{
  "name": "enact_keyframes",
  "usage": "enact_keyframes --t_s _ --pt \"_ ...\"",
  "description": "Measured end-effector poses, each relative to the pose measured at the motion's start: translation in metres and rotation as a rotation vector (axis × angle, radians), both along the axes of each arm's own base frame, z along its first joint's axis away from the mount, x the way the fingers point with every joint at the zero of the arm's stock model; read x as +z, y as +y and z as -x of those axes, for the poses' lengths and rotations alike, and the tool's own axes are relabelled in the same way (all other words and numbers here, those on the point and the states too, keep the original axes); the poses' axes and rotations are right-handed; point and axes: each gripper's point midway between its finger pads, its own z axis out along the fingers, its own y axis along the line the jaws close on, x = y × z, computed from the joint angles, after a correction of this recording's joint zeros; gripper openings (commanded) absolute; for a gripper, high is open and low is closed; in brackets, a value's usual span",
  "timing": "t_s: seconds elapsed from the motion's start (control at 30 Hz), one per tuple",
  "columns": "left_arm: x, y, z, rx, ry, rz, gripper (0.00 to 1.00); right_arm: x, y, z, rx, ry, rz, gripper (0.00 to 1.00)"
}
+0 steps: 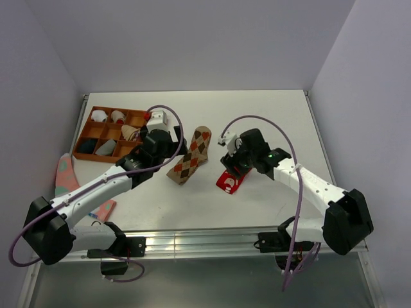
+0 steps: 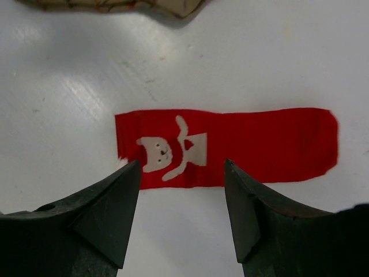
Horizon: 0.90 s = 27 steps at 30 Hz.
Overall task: Roll the socks
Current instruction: Roll the sock at the center of the board.
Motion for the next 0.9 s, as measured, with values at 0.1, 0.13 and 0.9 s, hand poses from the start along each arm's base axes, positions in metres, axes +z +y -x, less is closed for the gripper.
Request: enact_keyframes --t_s 0.1,0.13,0.9 --pt "-0.003 0.002 -0.003 0.007 0.015 0.001 0.99 -0.023 0.007 0.019 0.049 0.061 0.054 0.62" --pt "-0.004 0.003 -0.004 0.010 0.020 0.009 0.98 -0.028 0.009 0.025 0.062 0.074 0.068 0.61" --pt "0.004 0.028 -0.021 0.051 0.036 0.101 0.97 -0.087 0.023 0.060 0.113 0.200 0.274 0.50"
